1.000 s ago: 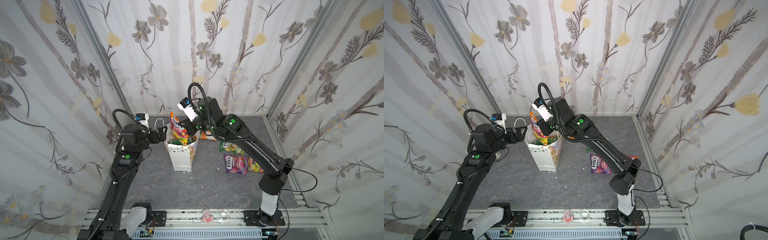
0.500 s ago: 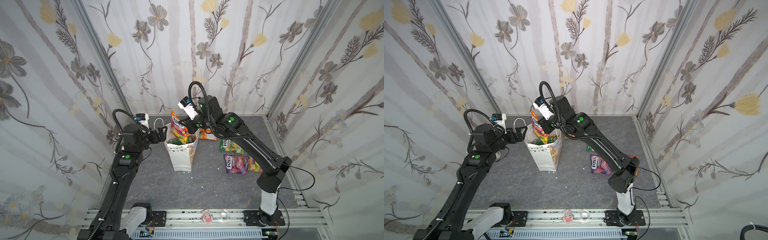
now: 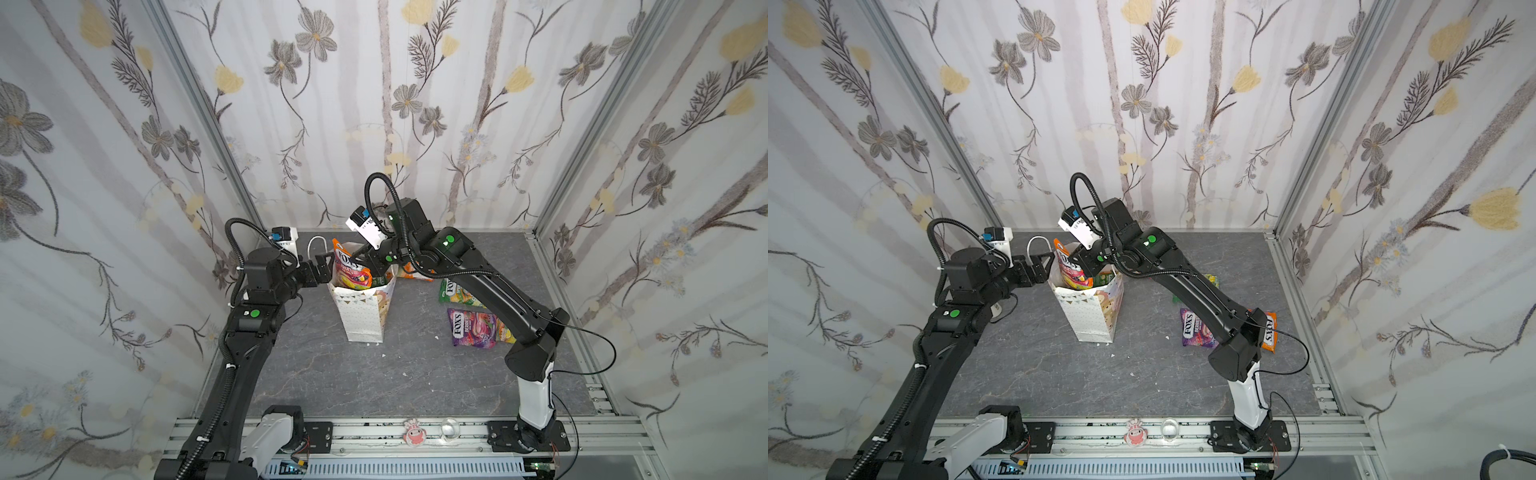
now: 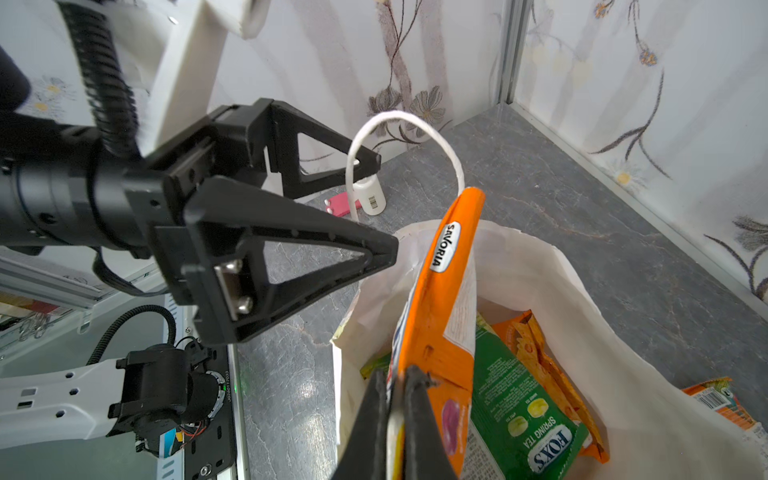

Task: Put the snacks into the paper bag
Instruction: 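Lower the fruits pack into the paper bag opening with the right gripper, then open the right gripper and release the fruits pack inside the bag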

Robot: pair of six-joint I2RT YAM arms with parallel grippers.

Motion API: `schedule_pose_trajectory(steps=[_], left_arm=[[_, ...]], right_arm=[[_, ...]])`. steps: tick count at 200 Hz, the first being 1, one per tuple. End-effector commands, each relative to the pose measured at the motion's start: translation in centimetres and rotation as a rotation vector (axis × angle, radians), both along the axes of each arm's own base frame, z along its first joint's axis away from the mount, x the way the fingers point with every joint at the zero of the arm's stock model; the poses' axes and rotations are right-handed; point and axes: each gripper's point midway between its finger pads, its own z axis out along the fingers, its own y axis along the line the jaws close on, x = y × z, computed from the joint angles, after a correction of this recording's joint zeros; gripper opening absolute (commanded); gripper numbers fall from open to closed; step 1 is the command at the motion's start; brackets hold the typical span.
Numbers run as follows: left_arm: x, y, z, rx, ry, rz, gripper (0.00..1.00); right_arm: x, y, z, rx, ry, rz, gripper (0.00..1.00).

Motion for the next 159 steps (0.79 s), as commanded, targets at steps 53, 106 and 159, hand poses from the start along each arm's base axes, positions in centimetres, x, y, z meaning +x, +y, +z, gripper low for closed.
schedule_pose_trajectory(steps=[53, 106, 159], left_arm=[[0.1, -0.1, 0.9, -0.005, -0.037, -0.008, 1.0], [0.1, -0.2, 0.8, -0.005, -0.034, -0.009, 1.0], [0.2, -0.1, 0.8, 0.001, -0.034, -0.007, 0.99]], right_arm=[[2.0, -0.4, -2.0, -0.077, -0.038, -0.077, 0.09], [4.2, -2.3, -0.8, -0.1, -0.099, -0.245, 0.43], [2.2, -3.2, 3.1, -0.053, -0.15, -0.307, 0.5]])
